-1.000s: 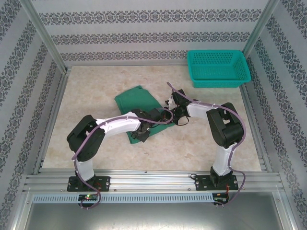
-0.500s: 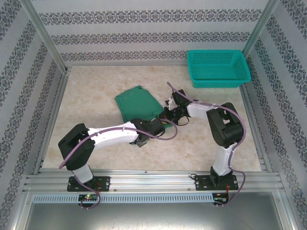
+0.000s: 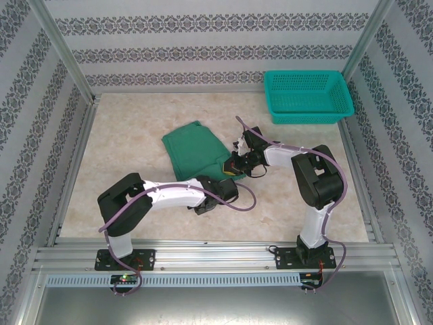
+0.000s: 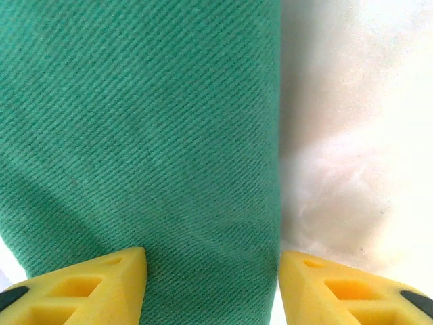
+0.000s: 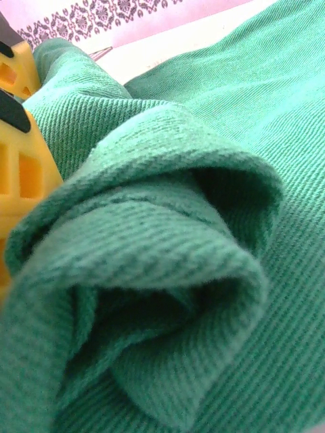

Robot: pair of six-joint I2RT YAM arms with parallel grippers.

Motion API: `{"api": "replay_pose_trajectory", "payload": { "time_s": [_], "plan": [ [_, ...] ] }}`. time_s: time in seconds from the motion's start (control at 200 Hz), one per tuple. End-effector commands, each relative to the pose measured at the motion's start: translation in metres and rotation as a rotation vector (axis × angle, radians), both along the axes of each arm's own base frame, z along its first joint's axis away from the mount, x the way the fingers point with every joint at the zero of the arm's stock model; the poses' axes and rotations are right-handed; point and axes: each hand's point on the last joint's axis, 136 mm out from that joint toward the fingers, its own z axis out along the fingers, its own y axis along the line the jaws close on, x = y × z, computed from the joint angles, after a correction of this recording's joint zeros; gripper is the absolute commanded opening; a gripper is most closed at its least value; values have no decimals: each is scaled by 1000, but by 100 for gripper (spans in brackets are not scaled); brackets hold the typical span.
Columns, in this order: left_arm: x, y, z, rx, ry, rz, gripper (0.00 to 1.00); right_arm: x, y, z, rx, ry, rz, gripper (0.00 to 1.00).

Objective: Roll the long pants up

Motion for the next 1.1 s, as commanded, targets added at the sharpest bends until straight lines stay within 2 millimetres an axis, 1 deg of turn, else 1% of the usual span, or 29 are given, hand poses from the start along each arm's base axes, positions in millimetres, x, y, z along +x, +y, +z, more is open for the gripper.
{"api": "replay_pose_trajectory", "payload": {
  "time_s": [0.0, 0.14, 0.295, 0.41, 0.49, 0.55, 0.664, 0.674, 0.679, 0.694, 0.739, 0.774, 0.824, 0.934, 1.004, 1.094],
  "plan": [
    [4, -2, -6, 54, -12, -32, 56, -39, -34, -63, -189, 185, -33, 0],
    [19, 4, -19, 174, -58, -49, 57, -37, -33, -62, -177, 177, -29, 0],
    [25, 6, -35, 211, -41, -28, 58, -35, -31, -59, -167, 167, -24, 0],
    [31, 13, -47, 216, -17, 16, 59, -33, -30, -59, -163, 168, -17, 0],
    [34, 21, -59, 218, 5, 55, 60, -33, -28, -59, -154, 171, -13, 0],
    [38, 32, -69, 229, 27, 104, 61, -33, -27, -59, -147, 175, -13, 0],
    [42, 49, -95, 209, 106, 197, 61, -31, -23, -58, -134, 174, -8, 0],
    [42, 49, -96, 210, 113, 200, 64, -31, -23, -58, -133, 176, -9, 0],
    [43, 50, -97, 213, 116, 203, 68, -32, -23, -58, -132, 176, -8, 0],
    [44, 51, -96, 223, 117, 212, 71, -32, -22, -59, -131, 177, -6, 0],
    [46, 52, -98, 230, 127, 224, 72, -32, -21, -58, -128, 180, -4, 0],
    [43, 49, -100, 219, 157, 219, 72, -32, -20, -58, -129, 181, -4, 0],
    [42, 45, -100, 194, 169, 222, 69, -31, -19, -58, -128, 178, -5, 0],
    [41, 38, -95, 140, 174, 224, 69, -31, -19, -58, -128, 180, -8, 0],
    [47, 32, -80, 101, 86, 196, 70, -31, -19, -58, -130, 182, -7, 0],
    [57, 23, -55, 19, -12, 188, 73, -32, -20, -58, -135, 184, -5, 0]
  ]
}}
